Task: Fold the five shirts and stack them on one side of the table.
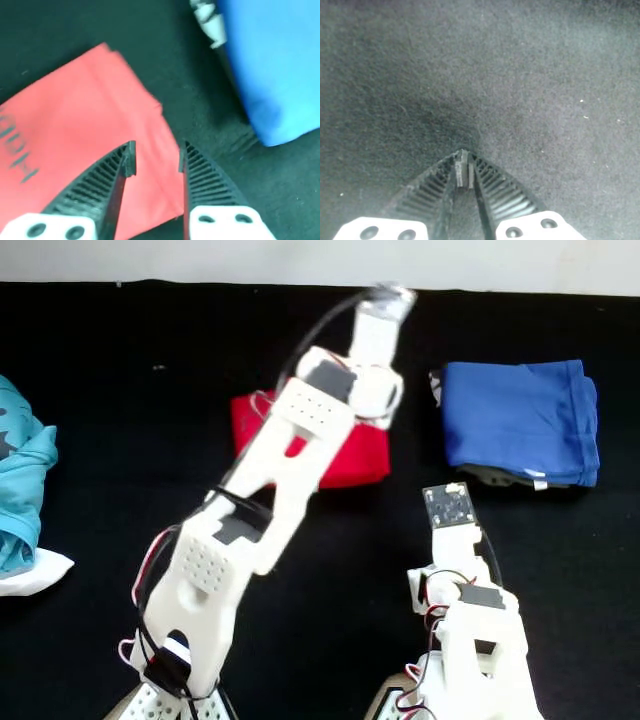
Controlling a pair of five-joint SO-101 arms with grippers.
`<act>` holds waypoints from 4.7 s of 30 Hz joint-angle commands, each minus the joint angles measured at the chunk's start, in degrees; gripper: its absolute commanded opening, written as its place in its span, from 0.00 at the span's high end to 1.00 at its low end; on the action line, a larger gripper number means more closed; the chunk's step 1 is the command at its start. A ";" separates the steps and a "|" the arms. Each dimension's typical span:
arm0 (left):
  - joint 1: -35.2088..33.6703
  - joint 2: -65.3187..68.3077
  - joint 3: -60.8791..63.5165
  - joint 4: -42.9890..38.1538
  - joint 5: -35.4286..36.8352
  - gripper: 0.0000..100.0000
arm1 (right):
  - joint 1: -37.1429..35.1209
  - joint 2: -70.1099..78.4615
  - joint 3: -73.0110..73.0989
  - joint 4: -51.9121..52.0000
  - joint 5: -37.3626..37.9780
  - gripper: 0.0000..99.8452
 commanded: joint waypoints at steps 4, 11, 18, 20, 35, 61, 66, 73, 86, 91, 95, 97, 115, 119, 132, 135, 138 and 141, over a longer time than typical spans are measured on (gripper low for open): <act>-6.29 0.22 -1.98 9.05 1.14 0.90 | 0.48 -0.04 0.92 -1.36 0.09 0.99; -2.77 7.08 -1.71 12.04 1.14 0.94 | 0.40 -0.04 0.92 -1.36 0.09 0.99; 5.49 7.08 -5.93 19.43 1.23 0.94 | 0.40 -0.04 0.92 -1.36 0.09 0.99; 5.58 7.08 -9.89 21.80 1.23 0.94 | 0.40 -0.04 0.92 -1.36 0.09 0.99; -16.13 0.04 -31.25 32.97 0.35 0.94 | 0.40 -0.04 0.92 -1.36 0.09 0.99; -34.24 -29.41 68.44 -19.34 -3.96 0.94 | 0.48 -0.04 0.48 -1.45 -3.34 0.99; -34.24 -29.05 70.11 -23.82 -3.96 0.94 | 0.48 -0.04 0.48 -1.45 -3.43 0.99; -33.89 -25.98 70.11 -24.97 -3.78 0.94 | 0.13 -0.13 -11.38 16.48 -3.43 0.99; -32.92 -25.54 69.76 -25.14 -3.87 0.94 | -11.47 20.79 -74.68 43.38 -9.76 0.90; -32.92 -25.54 69.76 -25.14 -3.87 0.94 | -16.92 42.86 -97.10 47.43 -18.11 0.89; -32.92 -25.54 69.76 -25.14 -3.87 0.94 | -19.91 59.12 -114.51 50.59 -25.67 0.77; -32.92 -25.54 69.76 -25.14 -3.87 0.94 | -21.41 66.86 -121.98 51.74 -29.01 0.68; -32.92 -25.54 69.76 -25.23 -3.87 0.94 | -26.15 109.14 -153.10 55.69 -34.20 0.65; -32.92 -25.54 69.76 -25.23 -3.87 0.94 | -23.60 114.15 -154.42 56.31 -34.20 0.65; -32.92 -25.54 69.76 -25.23 -3.87 0.94 | -8.84 114.95 -164.18 64.66 -22.68 1.00; -32.92 -25.54 69.76 -25.23 -3.87 0.94 | -6.55 112.84 -167.52 64.66 -18.73 1.00; -32.92 -25.54 69.76 -25.23 -3.87 0.94 | -6.11 106.07 -165.93 64.75 -17.49 1.00; -32.92 -25.54 69.76 -25.23 -3.87 0.94 | -6.11 95.34 -158.64 64.75 -14.77 1.00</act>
